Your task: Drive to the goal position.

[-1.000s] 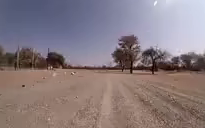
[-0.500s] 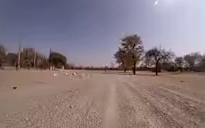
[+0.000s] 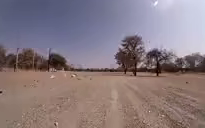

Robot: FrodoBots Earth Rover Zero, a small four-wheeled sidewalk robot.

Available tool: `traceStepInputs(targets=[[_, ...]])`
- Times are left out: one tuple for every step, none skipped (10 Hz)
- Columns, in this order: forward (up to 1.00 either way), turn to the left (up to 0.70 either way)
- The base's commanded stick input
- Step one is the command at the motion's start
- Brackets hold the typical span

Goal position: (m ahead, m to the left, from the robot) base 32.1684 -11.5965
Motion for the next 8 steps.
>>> traceStepInputs(targets=[[1.0, 0.0], [1.0, 0.0], [1.0, 0.0], [1.0, 0.0], [1.0, 0.0], [1.0, 0.0], [1.0, 0.0], [1.0, 0.0]])
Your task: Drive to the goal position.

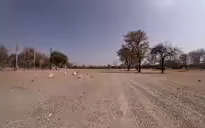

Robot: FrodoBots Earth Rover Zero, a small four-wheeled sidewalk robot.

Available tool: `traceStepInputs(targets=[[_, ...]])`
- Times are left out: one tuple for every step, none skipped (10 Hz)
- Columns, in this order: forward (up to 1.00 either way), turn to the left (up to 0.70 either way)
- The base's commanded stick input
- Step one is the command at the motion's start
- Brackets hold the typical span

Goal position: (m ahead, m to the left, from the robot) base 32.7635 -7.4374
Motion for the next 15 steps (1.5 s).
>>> traceStepInputs(targets=[[1.0, 0.0], [1.0, 0.0], [1.0, 0.0], [1.0, 0.0], [1.0, 0.0], [1.0, 0.0], [1.0, 0.0], [1.0, 0.0], [1.0, 0.0], [1.0, 0.0], [1.0, 0.0], [1.0, 0.0], [1.0, 0.0], [1.0, 0.0], [1.0, 0.0]])
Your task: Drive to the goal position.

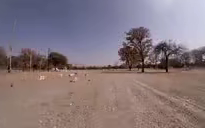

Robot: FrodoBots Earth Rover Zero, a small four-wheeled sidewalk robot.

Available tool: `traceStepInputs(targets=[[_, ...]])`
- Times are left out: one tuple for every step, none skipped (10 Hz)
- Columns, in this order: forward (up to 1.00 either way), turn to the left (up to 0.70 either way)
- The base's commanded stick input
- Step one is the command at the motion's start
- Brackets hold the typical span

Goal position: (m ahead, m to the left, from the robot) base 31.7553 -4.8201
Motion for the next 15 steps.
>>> traceStepInputs(targets=[[1.0, 0.0], [1.0, 0.0], [1.0, 0.0], [1.0, 0.0], [1.0, 0.0], [1.0, 0.0], [1.0, 0.0], [1.0, 0.0], [1.0, 0.0], [1.0, 0.0], [1.0, -0.19], [1.0, -0.38], [1.0, -0.33], [1.0, -0.08], [1.0, 0.0]])
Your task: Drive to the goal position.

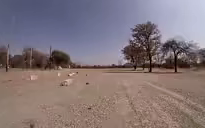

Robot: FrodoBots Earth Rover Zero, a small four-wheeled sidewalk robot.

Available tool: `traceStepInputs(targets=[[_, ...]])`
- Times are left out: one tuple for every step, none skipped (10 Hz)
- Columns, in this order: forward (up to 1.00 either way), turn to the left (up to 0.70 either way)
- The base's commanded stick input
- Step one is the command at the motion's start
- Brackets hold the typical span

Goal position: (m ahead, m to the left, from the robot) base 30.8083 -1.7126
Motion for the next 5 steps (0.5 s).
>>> traceStepInputs(targets=[[1.0, 0.0], [1.0, 0.0], [1.0, 0.0], [1.0, 0.0], [1.0, 0.0]])
